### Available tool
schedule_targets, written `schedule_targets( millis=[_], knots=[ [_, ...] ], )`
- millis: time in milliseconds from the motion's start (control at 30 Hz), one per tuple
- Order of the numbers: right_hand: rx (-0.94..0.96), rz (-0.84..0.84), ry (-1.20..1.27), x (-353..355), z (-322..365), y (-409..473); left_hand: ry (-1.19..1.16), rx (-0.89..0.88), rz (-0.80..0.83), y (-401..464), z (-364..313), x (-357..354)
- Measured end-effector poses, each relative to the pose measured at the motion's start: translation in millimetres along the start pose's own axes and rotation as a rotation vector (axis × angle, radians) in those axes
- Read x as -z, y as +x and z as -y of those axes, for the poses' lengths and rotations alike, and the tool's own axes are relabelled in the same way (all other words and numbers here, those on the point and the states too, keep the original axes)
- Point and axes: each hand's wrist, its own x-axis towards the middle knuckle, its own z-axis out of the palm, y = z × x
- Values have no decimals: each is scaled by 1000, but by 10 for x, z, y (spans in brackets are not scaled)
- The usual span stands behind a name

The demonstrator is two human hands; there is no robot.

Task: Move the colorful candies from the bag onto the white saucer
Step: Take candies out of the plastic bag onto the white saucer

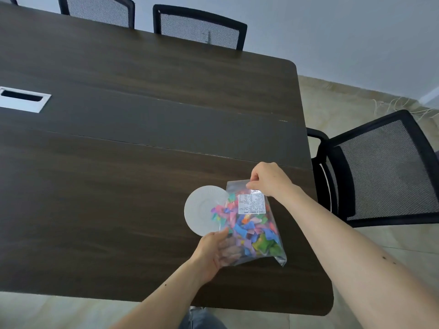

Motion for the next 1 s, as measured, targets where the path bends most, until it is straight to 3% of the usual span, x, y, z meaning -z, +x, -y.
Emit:
schedule_targets(
  millis=[1000],
  knots=[
    [6,-9,-60,170,130,-84,-59,-29,21,-81,-51,-35]
  ],
)
